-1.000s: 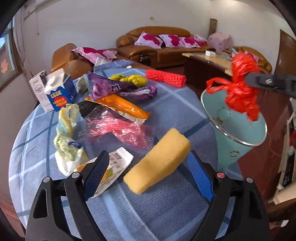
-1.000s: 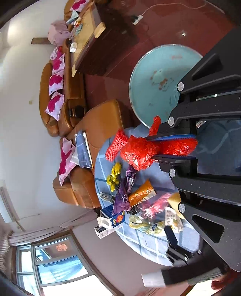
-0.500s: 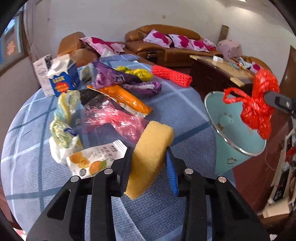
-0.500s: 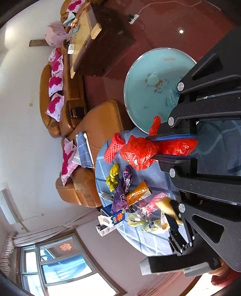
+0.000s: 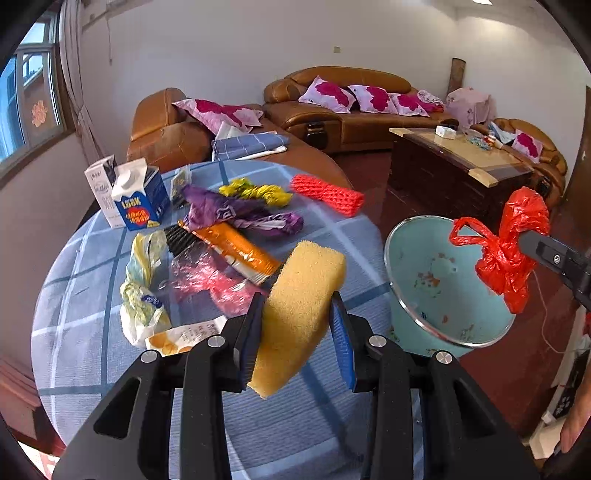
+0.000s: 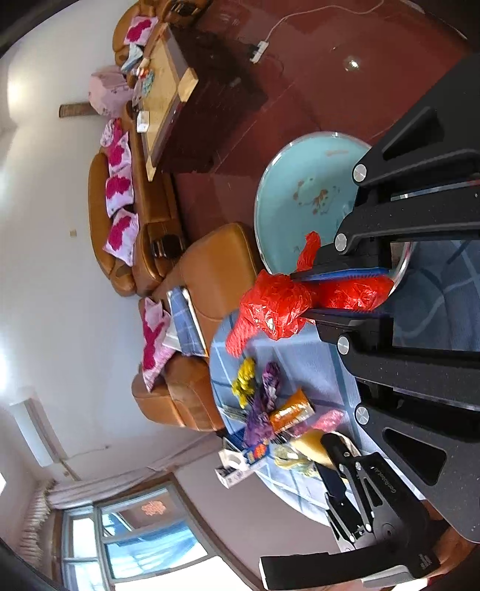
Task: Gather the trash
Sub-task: 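Carry the sponge and red bag over the teal bucket and release both, then return to the table and grasp the pink plastic bag with the right gripper, then grasp the yellow-white plastic bag with the left gripper while the right lifts the pink bag, then hold the pink bag over the teal bucket with the right gripper while the left lifts the yellow bag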
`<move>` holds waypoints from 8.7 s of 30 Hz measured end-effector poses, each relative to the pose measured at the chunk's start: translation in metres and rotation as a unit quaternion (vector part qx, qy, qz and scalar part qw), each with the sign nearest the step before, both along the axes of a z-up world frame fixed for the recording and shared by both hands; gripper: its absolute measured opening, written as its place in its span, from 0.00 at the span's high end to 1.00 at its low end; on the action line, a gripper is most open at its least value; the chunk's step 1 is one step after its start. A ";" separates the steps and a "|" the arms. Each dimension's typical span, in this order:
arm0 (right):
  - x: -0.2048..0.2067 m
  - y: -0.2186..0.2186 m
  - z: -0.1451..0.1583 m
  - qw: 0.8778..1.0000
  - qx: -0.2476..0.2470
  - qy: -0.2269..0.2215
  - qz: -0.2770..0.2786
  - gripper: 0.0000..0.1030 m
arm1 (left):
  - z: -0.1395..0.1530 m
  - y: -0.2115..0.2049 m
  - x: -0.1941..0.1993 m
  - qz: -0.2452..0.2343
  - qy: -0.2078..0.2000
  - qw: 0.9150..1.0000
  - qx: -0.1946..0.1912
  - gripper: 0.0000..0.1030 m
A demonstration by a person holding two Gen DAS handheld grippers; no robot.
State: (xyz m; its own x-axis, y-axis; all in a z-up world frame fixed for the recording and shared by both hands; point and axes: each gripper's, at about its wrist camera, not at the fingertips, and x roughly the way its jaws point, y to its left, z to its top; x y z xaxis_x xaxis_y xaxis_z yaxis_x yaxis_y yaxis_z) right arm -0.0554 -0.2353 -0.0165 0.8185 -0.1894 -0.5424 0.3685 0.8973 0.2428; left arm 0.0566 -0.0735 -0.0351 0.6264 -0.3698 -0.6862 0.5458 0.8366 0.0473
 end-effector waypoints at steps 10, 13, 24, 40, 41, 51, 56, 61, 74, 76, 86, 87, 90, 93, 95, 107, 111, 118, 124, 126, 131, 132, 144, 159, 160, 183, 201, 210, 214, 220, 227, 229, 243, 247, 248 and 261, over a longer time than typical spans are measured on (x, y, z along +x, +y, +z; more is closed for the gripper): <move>-0.008 -0.026 -0.007 0.999 -0.009 0.008 -0.045 0.87 | 0.018 -0.032 -0.017 -0.012 -0.022 1.000 0.000 0.65; -0.008 -0.034 -0.010 0.998 -0.008 0.011 -0.058 0.87 | 0.021 -0.040 -0.022 -0.020 -0.030 0.999 0.004 0.65; -0.006 -0.047 -0.022 0.996 -0.010 0.024 -0.080 0.87 | 0.028 -0.058 -0.023 -0.030 -0.033 0.999 -0.003 0.65; 0.009 -0.062 -0.064 0.992 -0.012 0.091 -0.084 0.86 | 0.019 -0.100 -0.021 -0.053 -0.022 0.998 -0.002 0.64; 0.010 -0.063 -0.067 0.992 -0.013 0.095 -0.083 0.86 | 0.018 -0.102 -0.021 -0.054 -0.021 0.998 -0.001 0.64; 0.010 -0.072 -0.071 0.992 0.007 0.095 -0.084 0.68 | -0.002 -0.127 -0.012 -0.060 -0.002 0.998 0.014 0.63; 0.005 -0.076 -0.065 0.992 0.009 0.080 -0.096 0.65 | -0.005 -0.135 -0.011 -0.062 0.001 0.998 0.018 0.63; -0.003 -0.081 -0.061 0.991 0.017 0.067 -0.114 0.64 | -0.006 -0.142 -0.012 -0.064 0.000 0.998 0.022 0.62; -0.025 -0.101 -0.053 0.980 0.041 0.037 -0.189 0.48 | -0.006 -0.156 -0.021 -0.071 -0.014 0.997 0.030 0.22; -0.027 -0.099 -0.050 0.981 0.037 0.029 -0.189 0.44 | -0.004 -0.152 -0.021 -0.065 -0.019 0.997 0.029 0.19; -0.027 -0.093 -0.041 0.980 0.013 0.025 -0.198 0.13 | 0.002 -0.124 -0.014 -0.021 -0.023 0.999 0.027 0.09; -0.025 -0.092 -0.041 0.979 0.007 0.034 -0.199 0.12 | 0.001 -0.119 -0.012 -0.016 -0.022 0.999 0.027 0.08; -0.019 -0.088 -0.044 0.978 0.001 0.053 -0.203 0.12 | -0.003 -0.097 -0.003 0.013 -0.012 0.999 0.028 0.08; -0.016 -0.082 -0.047 0.977 -0.010 0.061 -0.203 0.12 | -0.004 -0.076 0.005 0.038 -0.010 0.999 0.030 0.08; -0.013 -0.073 -0.047 0.978 -0.030 0.062 -0.195 0.12 | -0.006 -0.062 0.010 0.055 -0.008 0.998 0.029 0.08; 0.013 -0.017 -0.053 0.988 -0.081 0.027 -0.127 0.12 | -0.029 0.056 0.040 0.157 0.006 0.987 0.023 0.08; 0.033 0.005 -0.052 0.994 -0.073 0.035 -0.074 0.13 | -0.036 0.100 0.054 0.201 0.017 0.979 0.025 0.08; 0.074 0.054 -0.050 0.995 -0.087 0.045 0.013 0.23 | -0.046 0.135 0.065 0.222 0.028 0.974 0.043 0.08; 0.101 0.085 -0.049 0.994 -0.071 0.047 0.073 0.30 | -0.048 0.149 0.075 0.229 0.031 0.972 0.048 0.08; 0.112 0.096 -0.046 0.993 -0.065 0.045 0.093 0.31 | -0.048 0.154 0.079 0.234 0.037 0.971 0.044 0.08; 0.140 0.117 -0.047 0.987 -0.060 0.050 0.140 0.39 | -0.046 0.171 0.090 0.248 0.035 0.967 0.040 0.08; 0.149 0.123 -0.050 0.985 -0.057 0.058 0.153 0.41 | -0.046 0.173 0.091 0.250 0.034 0.967 0.040 0.08; 0.183 0.149 -0.059 0.971 -0.055 0.090 0.215 0.47 | -0.043 0.192 0.106 0.264 0.040 0.963 0.026 0.08; 0.197 0.156 -0.069 0.961 -0.047 0.108 0.252 0.73 | -0.039 0.193 0.114 0.265 0.039 0.963 0.028 0.08; 0.192 0.155 -0.064 0.962 -0.044 0.098 0.251 0.73 | -0.038 0.191 0.116 0.264 0.038 0.963 0.028 0.08; 0.093 0.047 -0.038 0.988 -0.138 0.057 -0.024 0.73 | -0.071 0.099 0.163 0.202 0.093 0.974 0.034 0.38; 0.074 0.049 -0.031 0.991 -0.126 0.037 -0.027 0.73 | -0.026 0.113 0.126 0.228 0.028 0.973 0.013 0.62; 0.057 0.049 -0.026 0.992 -0.123 0.023 -0.032 0.73 | -0.007 0.107 0.090 0.218 0.001 0.976 0.014 0.61; 0.050 0.048 -0.025 0.992 -0.123 0.021 -0.033 0.73 | -0.007 0.101 0.081 0.212 0.002 0.977 0.014 0.61; 0.041 0.044 -0.027 0.992 -0.116 0.022 -0.037 0.73 | -0.006 0.094 0.066 0.203 0.000 0.979 0.017 0.61; 0.026 0.046 -0.026 0.992 -0.117 0.013 -0.033 0.73 | -0.005 0.082 0.045 0.195 -0.001 0.981 0.018 0.61; 0.021 0.045 -0.024 0.992 -0.117 0.010 -0.034 0.73 | -0.003 0.079 0.039 0.191 -0.002 0.981 0.019 0.61; -0.008 0.032 -0.018 0.992 -0.114 -0.005 -0.054 0.73 | 0.006 0.049 0.007 0.163 -0.018 0.986 0.018 0.61; -0.012 0.029 -0.017 0.990 -0.122 -0.007 -0.064 0.73 | 0.007 0.041 0.001 0.155 -0.015 0.988 0.019 0.61; -0.013 0.027 -0.018 0.990 -0.121 -0.006 -0.068 0.73 | 0.007 0.038 0.000 0.152 -0.014 0.988 0.020 0.61; -0.021 -0.001 -0.020 0.989 -0.101 -0.005 -0.105 0.73 | 0.009 -0.002 -0.010 0.115 -0.026 0.993 0.029 0.61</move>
